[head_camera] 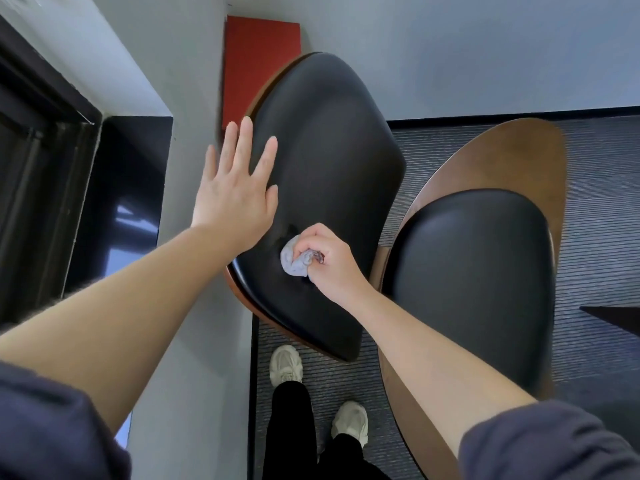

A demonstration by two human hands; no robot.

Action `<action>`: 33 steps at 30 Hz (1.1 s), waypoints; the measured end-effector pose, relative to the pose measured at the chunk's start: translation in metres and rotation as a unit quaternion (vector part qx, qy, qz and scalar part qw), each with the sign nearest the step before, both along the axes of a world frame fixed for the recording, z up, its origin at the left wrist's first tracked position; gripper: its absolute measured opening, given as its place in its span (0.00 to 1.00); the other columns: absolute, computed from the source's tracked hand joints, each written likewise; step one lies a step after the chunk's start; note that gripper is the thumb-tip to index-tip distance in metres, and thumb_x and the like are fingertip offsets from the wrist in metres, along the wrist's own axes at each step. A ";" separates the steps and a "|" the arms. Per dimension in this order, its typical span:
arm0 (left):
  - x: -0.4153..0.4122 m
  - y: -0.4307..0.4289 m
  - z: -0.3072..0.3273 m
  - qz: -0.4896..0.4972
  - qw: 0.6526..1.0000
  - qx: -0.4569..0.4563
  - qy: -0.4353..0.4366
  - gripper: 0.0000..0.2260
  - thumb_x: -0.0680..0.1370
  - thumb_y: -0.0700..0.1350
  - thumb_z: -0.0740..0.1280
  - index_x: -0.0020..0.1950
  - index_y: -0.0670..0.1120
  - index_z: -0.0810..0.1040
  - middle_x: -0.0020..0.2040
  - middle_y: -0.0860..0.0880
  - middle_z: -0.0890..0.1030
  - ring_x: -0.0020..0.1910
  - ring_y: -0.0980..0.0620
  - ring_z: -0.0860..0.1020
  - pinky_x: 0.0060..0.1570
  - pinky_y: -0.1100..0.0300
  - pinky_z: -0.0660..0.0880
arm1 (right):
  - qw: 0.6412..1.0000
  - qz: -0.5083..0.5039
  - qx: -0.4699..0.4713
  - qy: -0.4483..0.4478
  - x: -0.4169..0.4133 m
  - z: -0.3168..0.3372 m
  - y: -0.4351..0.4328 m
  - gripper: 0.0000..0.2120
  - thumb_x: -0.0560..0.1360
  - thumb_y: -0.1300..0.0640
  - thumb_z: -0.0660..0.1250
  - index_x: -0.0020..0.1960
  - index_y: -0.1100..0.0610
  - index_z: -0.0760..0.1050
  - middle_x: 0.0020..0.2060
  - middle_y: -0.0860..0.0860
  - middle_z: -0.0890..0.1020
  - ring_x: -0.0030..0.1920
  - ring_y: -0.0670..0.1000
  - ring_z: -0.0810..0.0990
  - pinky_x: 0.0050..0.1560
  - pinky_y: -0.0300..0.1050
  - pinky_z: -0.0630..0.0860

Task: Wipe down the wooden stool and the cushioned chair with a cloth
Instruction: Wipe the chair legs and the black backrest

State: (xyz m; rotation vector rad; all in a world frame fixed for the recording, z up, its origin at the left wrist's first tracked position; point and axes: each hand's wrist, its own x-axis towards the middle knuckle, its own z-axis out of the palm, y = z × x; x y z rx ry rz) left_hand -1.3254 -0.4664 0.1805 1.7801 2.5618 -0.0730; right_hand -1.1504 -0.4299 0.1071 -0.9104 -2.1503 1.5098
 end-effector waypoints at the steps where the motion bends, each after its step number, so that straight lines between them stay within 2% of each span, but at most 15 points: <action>1: 0.001 0.000 0.000 -0.005 1.000 -0.004 0.018 0.28 0.83 0.52 0.50 0.80 0.47 0.46 0.80 0.41 0.42 0.78 0.42 0.41 0.75 0.42 0.47 | 1.000 -0.002 -0.003 -0.008 0.006 -0.006 -0.002 0.11 0.75 0.70 0.64 0.38 0.58 0.78 0.45 0.48 0.75 0.48 0.46 0.77 0.46 0.35 0.77; 4: 0.006 0.001 0.000 -0.047 0.995 -0.022 0.084 0.29 0.82 0.55 0.49 0.80 0.46 0.46 0.80 0.41 0.42 0.78 0.42 0.40 0.75 0.41 0.45 | 0.999 -0.010 -0.009 -0.029 0.021 -0.024 -0.007 0.11 0.75 0.69 0.63 0.37 0.60 0.78 0.45 0.49 0.75 0.47 0.48 0.77 0.46 0.43 0.80; 9: 0.031 0.005 -0.007 -0.067 0.979 -0.079 0.178 0.30 0.81 0.57 0.46 0.80 0.46 0.46 0.79 0.38 0.40 0.78 0.40 0.39 0.74 0.38 0.40 | 0.997 0.009 -0.023 -0.077 0.039 -0.039 -0.002 0.12 0.74 0.71 0.61 0.38 0.59 0.78 0.44 0.47 0.74 0.46 0.46 0.76 0.45 0.32 0.72; 13: 0.048 0.012 -0.020 -0.085 0.962 -0.112 0.233 0.29 0.81 0.57 0.44 0.80 0.45 0.47 0.79 0.38 0.41 0.78 0.39 0.40 0.73 0.35 0.41 | 0.984 0.072 -0.022 -0.161 0.062 -0.052 0.014 0.13 0.73 0.71 0.61 0.39 0.56 0.78 0.46 0.48 0.74 0.49 0.48 0.75 0.48 0.37 0.73; 15: 0.056 0.015 -0.029 -0.110 0.952 -0.138 0.251 0.29 0.81 0.57 0.43 0.80 0.44 0.46 0.79 0.38 0.42 0.78 0.39 0.40 0.73 0.35 0.41 | 0.979 0.070 -0.019 -0.192 0.078 -0.062 0.025 0.14 0.73 0.71 0.61 0.40 0.54 0.79 0.47 0.49 0.74 0.50 0.49 0.76 0.50 0.40 0.73; 18: 0.072 0.021 -0.047 -0.148 0.937 -0.180 0.261 0.29 0.82 0.56 0.42 0.80 0.44 0.45 0.79 0.38 0.41 0.78 0.38 0.40 0.73 0.34 0.40 | 0.971 0.037 0.007 -0.234 0.113 -0.085 0.042 0.15 0.72 0.71 0.60 0.43 0.54 0.80 0.46 0.49 0.72 0.48 0.50 0.74 0.50 0.41 0.69; 21: 0.092 0.026 -0.074 -0.172 0.928 -0.213 0.255 0.28 0.82 0.56 0.43 0.80 0.44 0.45 0.79 0.38 0.41 0.78 0.38 0.39 0.72 0.34 0.39 | 0.950 -0.023 0.051 -0.306 0.154 -0.114 0.060 0.14 0.71 0.70 0.60 0.46 0.55 0.80 0.47 0.52 0.73 0.49 0.54 0.74 0.51 0.48 0.72; 23: 0.105 0.029 -0.096 -0.190 0.922 -0.226 0.251 0.28 0.83 0.56 0.43 0.80 0.44 0.45 0.79 0.38 0.41 0.78 0.38 0.39 0.72 0.33 0.37 | 0.930 -0.084 0.067 -0.352 0.180 -0.135 0.069 0.14 0.70 0.70 0.59 0.45 0.57 0.79 0.47 0.52 0.72 0.49 0.55 0.74 0.48 0.52 0.75; 25: 0.117 0.029 -0.116 -0.211 0.915 -0.238 0.248 0.28 0.83 0.56 0.44 0.80 0.44 0.45 0.79 0.37 0.40 0.78 0.37 0.39 0.71 0.33 0.36 | 0.911 -0.154 0.065 -0.378 0.199 -0.155 0.073 0.14 0.70 0.70 0.59 0.44 0.56 0.78 0.46 0.51 0.70 0.47 0.57 0.75 0.45 0.52 0.76; 27: 0.127 0.028 -0.134 -0.230 0.906 -0.251 0.253 0.29 0.83 0.56 0.44 0.80 0.44 0.44 0.79 0.37 0.40 0.77 0.37 0.38 0.71 0.33 0.36 | 0.899 -0.194 0.054 -0.389 0.212 -0.175 0.071 0.15 0.71 0.70 0.59 0.47 0.55 0.79 0.47 0.50 0.70 0.47 0.57 0.75 0.45 0.51 0.76; 31: 0.137 0.027 -0.149 -0.253 0.893 -0.263 0.263 0.28 0.83 0.56 0.42 0.79 0.43 0.43 0.78 0.37 0.40 0.77 0.37 0.38 0.71 0.33 0.36 | 0.898 -0.130 0.031 -0.419 0.228 -0.212 0.053 0.18 0.70 0.71 0.59 0.51 0.55 0.80 0.47 0.50 0.67 0.50 0.56 0.73 0.47 0.53 0.77; 33: 0.136 0.028 -0.148 -0.257 0.892 -0.263 0.261 0.28 0.83 0.57 0.42 0.79 0.44 0.43 0.79 0.37 0.39 0.77 0.37 0.38 0.71 0.33 0.36 | 0.881 -0.072 0.005 -0.468 0.236 -0.228 0.036 0.18 0.70 0.70 0.59 0.50 0.52 0.79 0.46 0.50 0.66 0.50 0.56 0.72 0.47 0.53 0.76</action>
